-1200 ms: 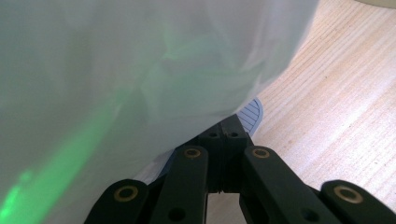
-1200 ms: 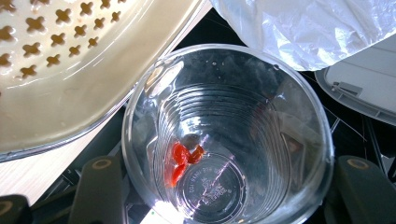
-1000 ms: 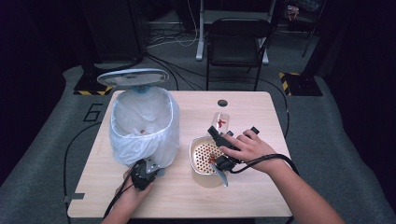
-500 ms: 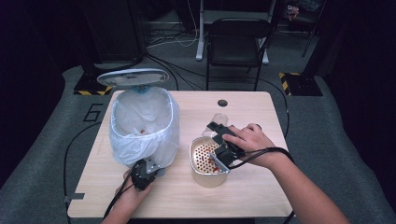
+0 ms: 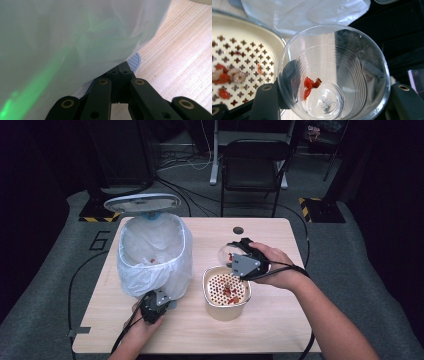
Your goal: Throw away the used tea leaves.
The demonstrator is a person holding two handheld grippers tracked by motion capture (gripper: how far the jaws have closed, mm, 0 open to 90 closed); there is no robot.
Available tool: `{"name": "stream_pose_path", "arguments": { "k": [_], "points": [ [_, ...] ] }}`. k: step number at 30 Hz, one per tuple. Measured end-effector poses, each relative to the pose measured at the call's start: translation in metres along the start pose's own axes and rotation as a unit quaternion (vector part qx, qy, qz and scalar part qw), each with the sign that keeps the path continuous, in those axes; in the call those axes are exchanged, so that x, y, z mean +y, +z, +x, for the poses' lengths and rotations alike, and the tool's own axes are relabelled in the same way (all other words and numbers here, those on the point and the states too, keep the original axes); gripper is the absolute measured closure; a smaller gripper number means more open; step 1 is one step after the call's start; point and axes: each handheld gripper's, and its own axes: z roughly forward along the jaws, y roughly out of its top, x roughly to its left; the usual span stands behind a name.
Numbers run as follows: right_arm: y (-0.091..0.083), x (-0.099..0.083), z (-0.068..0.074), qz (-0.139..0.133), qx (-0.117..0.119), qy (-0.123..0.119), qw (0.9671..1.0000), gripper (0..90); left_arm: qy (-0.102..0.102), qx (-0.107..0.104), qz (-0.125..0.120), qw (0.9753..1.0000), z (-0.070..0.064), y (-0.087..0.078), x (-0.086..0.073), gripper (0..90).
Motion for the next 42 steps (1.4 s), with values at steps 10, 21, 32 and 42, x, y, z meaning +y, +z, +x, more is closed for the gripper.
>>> {"name": "stream_pose_path", "arguments": {
  "k": [10, 21, 32, 42],
  "points": [
    [0.006, -0.015, -0.016, -0.014, 0.066, 0.139, 0.9880, 37.7, -0.002, -0.001, 0.001, 1.0000, 0.000, 0.000, 0.000, 90.0],
    [0.012, -0.025, -0.031, -0.011, 0.124, 0.256, 0.9586, 37.7, 0.001, -0.002, 0.001, 1.0000, 0.001, 0.000, 0.000, 90.0],
    [-0.004, -0.004, -0.052, -0.028, 0.137, 0.335, 0.9317, 37.7, 0.000, -0.002, 0.002, 1.0000, 0.001, 0.000, 0.000, 90.0],
    [-0.007, 0.025, -0.064, -0.034, 0.142, 0.361, 0.9211, 37.8, 0.003, 0.000, 0.003, 1.0000, 0.001, -0.001, 0.000, 90.0]
  ]
}}
